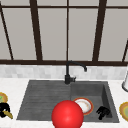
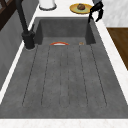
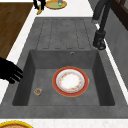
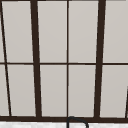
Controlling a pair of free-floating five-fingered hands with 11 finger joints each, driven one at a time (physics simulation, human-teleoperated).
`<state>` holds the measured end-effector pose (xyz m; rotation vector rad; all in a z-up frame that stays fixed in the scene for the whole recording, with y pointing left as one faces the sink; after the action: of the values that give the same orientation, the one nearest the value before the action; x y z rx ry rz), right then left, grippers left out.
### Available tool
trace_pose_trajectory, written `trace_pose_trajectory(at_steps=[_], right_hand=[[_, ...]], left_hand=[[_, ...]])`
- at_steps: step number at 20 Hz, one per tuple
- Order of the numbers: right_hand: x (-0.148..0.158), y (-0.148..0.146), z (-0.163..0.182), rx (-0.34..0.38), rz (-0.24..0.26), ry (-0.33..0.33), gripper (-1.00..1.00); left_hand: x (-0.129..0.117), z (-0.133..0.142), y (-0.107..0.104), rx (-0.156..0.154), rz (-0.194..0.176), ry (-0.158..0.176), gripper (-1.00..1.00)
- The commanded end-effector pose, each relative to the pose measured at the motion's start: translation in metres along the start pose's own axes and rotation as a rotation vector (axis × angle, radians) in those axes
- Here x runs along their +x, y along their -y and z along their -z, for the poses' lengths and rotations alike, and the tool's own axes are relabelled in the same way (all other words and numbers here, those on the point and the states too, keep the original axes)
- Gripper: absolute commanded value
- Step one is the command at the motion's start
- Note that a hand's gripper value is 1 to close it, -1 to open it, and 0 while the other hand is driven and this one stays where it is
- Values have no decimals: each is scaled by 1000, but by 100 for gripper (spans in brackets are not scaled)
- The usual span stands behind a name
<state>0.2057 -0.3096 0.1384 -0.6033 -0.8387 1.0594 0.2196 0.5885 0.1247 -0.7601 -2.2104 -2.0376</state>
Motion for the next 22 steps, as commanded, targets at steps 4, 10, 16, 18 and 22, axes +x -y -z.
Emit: trace_pose_trajectory(at_steps=[4, 10, 16, 18, 22], right_hand=[[0, 0, 0, 0, 0, 0, 0], [0, 0, 0, 0, 0, 0, 0], [0, 0, 0, 0, 0, 0, 0], [0, 0, 0, 0, 0, 0, 0], [0, 0, 0, 0, 0, 0, 0]], left_hand=[[5, 17, -13, -43, 3, 34, 100], [8, 34, -34, -23, 13, 44, 100], [9, 60, -56, -24, 0, 29, 100], [11, 68, -66, -18, 0, 32, 100], [18, 86, -90, -12, 8, 31, 100]])
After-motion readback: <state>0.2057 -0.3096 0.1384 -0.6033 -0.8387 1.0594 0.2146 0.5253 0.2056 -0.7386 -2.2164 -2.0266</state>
